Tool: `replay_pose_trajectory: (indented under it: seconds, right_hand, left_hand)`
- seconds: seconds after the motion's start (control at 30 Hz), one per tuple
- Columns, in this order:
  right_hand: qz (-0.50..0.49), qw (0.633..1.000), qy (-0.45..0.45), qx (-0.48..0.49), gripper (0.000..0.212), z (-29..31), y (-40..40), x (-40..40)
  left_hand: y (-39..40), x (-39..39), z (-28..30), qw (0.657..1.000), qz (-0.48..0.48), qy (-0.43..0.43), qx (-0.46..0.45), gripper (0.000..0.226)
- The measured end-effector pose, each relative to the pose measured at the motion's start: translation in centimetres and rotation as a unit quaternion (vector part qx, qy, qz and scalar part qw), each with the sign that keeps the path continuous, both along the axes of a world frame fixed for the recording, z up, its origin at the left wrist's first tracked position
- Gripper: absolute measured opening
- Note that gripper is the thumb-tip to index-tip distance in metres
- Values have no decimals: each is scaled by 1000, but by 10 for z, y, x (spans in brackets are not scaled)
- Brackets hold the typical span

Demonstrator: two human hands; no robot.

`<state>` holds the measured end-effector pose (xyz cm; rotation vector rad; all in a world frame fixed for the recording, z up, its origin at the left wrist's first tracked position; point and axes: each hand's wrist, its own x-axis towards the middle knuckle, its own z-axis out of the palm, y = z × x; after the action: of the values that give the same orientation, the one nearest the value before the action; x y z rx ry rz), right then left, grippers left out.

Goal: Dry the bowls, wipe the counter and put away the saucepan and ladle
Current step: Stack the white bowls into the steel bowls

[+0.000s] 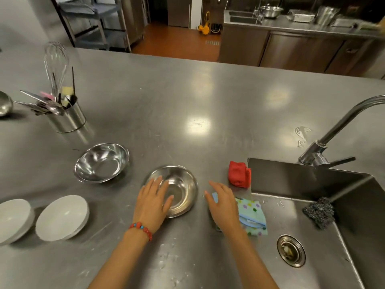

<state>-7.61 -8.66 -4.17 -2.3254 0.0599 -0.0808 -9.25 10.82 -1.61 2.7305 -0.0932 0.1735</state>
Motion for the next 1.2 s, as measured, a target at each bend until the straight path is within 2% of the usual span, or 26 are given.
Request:
replay_pose_trajectory:
  seconds: [0.2, 0.3, 0.4, 0.47, 0.57, 0.63, 0.7, 0.97, 1.07, 1.2]
  right_hand:
    - [-36, 999, -18, -21, 34, -2, 46, -8]
    - [-82, 997, -2, -10, 38, -6, 63, -11]
    - [-149, 988, 21, 14, 39, -10, 75, -12]
    - [-195, 979, 42, 47, 40, -14, 79, -12]
    - [-247, 960, 78, 105, 34, -16, 81, -4]
    - [-252, 953, 86, 142, 10, -21, 81, 2]
    - [-256, 948, 84, 170, 20, -23, 81, 6]
    - [-271, 938, 98, 191, 12, -35, 73, 17]
    - [-267, 942, 92, 182, 12, -39, 73, 19]
    - [-247, 946, 92, 190, 10, -38, 82, 17]
  left_hand:
    - [60, 9, -18, 999, -33, 7, -4, 53]
    - [82, 19, -31, 999, -35, 9, -27, 43]
    - [92, 28, -41, 995, -38, 41, -82, 43]
    - [92, 33, -44, 985, -13, 62, -159, 35]
    - [89, 41, -52, 948, 78, 98, -293, 32]
    - [86, 49, -61, 908, 142, 142, -367, 35]
    - [85, 56, -67, 872, 182, 167, -423, 30]
    - [84, 61, -78, 795, 267, 182, -513, 13]
    - [85, 57, -76, 764, 291, 174, -550, 24]
    - [93, 45, -66, 744, 301, 169, -573, 19]
